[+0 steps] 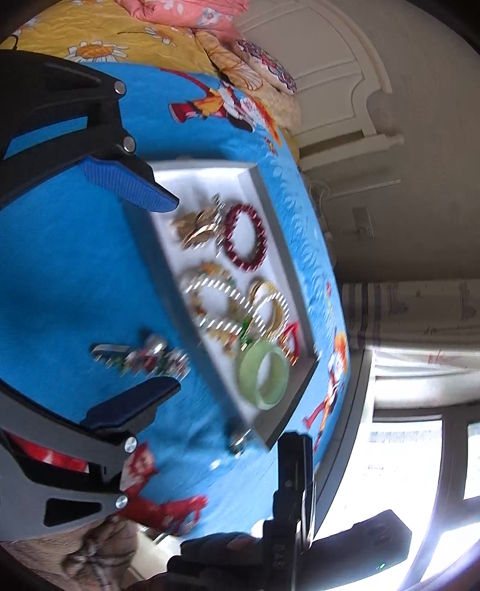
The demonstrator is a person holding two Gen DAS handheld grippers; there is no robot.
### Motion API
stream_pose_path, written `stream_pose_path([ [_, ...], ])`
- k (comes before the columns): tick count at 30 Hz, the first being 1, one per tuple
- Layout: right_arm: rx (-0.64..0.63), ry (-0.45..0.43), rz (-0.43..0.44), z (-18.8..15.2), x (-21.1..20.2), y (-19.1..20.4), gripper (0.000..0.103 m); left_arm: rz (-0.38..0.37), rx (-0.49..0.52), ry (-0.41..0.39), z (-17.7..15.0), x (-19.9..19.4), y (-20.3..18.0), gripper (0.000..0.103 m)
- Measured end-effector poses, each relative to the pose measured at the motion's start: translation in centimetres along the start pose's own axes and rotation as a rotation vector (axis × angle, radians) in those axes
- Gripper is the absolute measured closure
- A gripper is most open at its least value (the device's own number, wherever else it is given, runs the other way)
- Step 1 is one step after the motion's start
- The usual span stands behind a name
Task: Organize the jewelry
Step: 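Reach the left tool to the jeweled pin brooch while the right tool reaches the gold ring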
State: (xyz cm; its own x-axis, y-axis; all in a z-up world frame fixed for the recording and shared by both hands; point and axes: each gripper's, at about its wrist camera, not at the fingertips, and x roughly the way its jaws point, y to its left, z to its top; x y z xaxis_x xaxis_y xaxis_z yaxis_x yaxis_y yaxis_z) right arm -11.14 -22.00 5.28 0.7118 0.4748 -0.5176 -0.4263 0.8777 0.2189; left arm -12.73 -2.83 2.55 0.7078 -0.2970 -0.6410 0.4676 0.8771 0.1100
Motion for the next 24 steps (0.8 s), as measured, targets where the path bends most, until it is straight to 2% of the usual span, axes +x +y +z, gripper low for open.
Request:
stream_pose_path([
  [6,-0.029,0.013,-0.004,-2.1,-0.9,0.7,0.042,-0.045,0.075,0.065,-2.4,1.0,-3.4,0.014],
  [10,-0.035,0.031,0.023,-3.1,-1.8,0.1,0.042,-0.06,0.063,0.08,-2.9,1.6,-3.7,0.016],
  [12,-0.058,0.051,0.004,-3.9,-1.9,0.1,0.042,-0.073,0.051,0.083,-2.8,1.6,-3.5,0.016],
  [17,0.001,0.109,-0.067,-4.6,-0.8,-1.3,0.042,-0.14,0.003,0.105,-2.7,2.1,-2.9,0.033],
  [20,0.019,0.15,-0.092,-4.8,-0.1,-1.7,0.042,-0.143,0.01,0.093,-2.6,2.0,-3.2,0.049],
  [22,0.013,0.168,-0.108,-4.9,0.3,-1.7,0.042,-0.149,0.016,0.089,-2.5,1.9,-3.4,0.066],
  [24,0.016,0.175,-0.116,-5.1,0.7,-1.9,0.042,-0.154,0.022,0.083,-2.5,1.9,-3.6,0.078],
])
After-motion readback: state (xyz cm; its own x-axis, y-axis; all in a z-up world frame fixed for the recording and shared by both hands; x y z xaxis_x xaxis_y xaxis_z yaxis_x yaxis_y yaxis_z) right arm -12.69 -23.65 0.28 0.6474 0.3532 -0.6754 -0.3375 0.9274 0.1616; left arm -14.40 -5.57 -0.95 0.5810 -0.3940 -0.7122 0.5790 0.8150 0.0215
